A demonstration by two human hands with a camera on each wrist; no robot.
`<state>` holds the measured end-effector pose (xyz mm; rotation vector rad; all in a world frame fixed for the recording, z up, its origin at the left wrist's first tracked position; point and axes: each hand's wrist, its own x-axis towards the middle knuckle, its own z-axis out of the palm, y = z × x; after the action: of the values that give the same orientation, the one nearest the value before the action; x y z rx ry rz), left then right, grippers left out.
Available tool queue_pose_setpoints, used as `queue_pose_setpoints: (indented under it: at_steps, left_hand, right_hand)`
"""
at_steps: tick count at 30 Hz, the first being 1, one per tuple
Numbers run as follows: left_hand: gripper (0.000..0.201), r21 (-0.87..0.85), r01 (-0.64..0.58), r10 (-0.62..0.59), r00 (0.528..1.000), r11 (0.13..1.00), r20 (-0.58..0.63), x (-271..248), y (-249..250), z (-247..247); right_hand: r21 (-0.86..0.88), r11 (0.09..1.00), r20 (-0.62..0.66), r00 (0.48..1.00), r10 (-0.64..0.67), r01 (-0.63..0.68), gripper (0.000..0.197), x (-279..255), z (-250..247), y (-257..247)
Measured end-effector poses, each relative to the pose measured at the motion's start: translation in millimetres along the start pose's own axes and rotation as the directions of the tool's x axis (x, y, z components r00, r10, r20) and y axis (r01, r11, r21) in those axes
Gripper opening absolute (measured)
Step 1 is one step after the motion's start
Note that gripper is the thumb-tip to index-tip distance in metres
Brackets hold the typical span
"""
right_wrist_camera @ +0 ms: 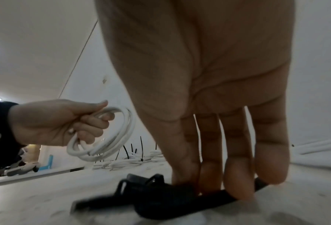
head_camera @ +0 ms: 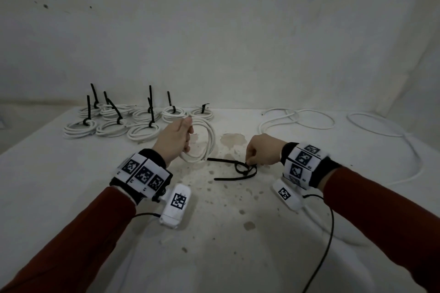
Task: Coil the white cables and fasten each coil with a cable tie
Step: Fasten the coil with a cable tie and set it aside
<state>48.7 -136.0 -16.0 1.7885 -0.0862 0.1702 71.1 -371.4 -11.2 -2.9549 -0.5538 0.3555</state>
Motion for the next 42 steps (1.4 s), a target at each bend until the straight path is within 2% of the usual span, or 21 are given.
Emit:
queue_pose_setpoints:
  at_steps: [3, 8, 10, 14, 19, 23, 27, 29, 32, 36, 39, 42]
  left_hand:
    - [0.036, -0.013, -0.016, 0.016, 1.0, 1.0, -0.01, -1, 2, -2]
    - [0.035, -0.024, -0.055, 0.054, 0.997, 0.998, -0.048, 3, 4, -13]
    - [0.035, -0.031, -0.056, 0.054, 0.997, 0.998, -0.059, 7, 4, -16]
    - [0.036, -0.035, -0.064, 0.063, 0.997, 0.997, -0.053, 9, 4, -8]
    - [0.036, -0.027, -0.086, 0.085, 0.996, 0.996, -0.028, 3, 7, 7]
    - [0.036, -0.001, -0.096, 0.095, 0.995, 0.995, -0.035, 4, 5, 4]
    - [0.037, 0.033, -0.092, 0.094, 0.994, 0.995, -0.053, 9, 2, -2]
    - [0.037, 0.056, -0.111, 0.114, 0.992, 0.992, -0.059, 10, 4, -3]
    - [0.038, 0.092, -0.158, 0.164, 0.985, 0.983, -0.061, 8, 11, 3]
    - [0.038, 0.117, -0.214, 0.222, 0.973, 0.97, -0.065, 3, 25, 15]
    - [0.038, 0.098, -0.255, 0.261, 0.964, 0.962, -0.051, -3, 36, 23]
    - [0.037, 0.032, -0.268, 0.269, 0.962, 0.963, -0.038, -11, 45, 28]
  right_hand:
    - [0.051, 0.999, 0.004, 1.0, 0.009, -0.01, 0.016, 1, -3, 2]
    - [0.258, 0.966, 0.027, 1.0, -0.015, 0.008, 0.006, -15, -26, 9]
    - [0.225, 0.974, 0.026, 0.999, -0.025, 0.018, 0.008, -18, -27, 8]
    - [0.079, 0.997, 0.085, 0.996, 0.011, -0.018, 0.026, -12, -10, -2]
    - [0.085, 0.996, 0.09, 0.996, 0.027, -0.035, 0.021, -7, -2, -4]
    - [0.214, 0.976, 0.094, 0.995, 0.016, -0.035, 0.015, -22, -23, 0]
    - [0.438, 0.899, 0.109, 0.991, -0.076, 0.021, 0.011, -52, -51, 1]
    - [0.555, 0.83, 0.032, 0.995, -0.097, 0.063, 0.011, -66, -64, -1]
    - [0.685, 0.716, -0.134, 0.99, -0.053, 0.131, 0.017, -82, -75, -7]
    - [0.715, 0.678, -0.241, 0.97, 0.009, 0.171, 0.021, -86, -71, -24]
    - [0.718, 0.661, -0.374, 0.922, 0.099, 0.22, 0.02, -77, -59, -34]
    - [0.751, 0.57, -0.508, 0.843, 0.176, 0.333, 0.015, -68, -48, -46]
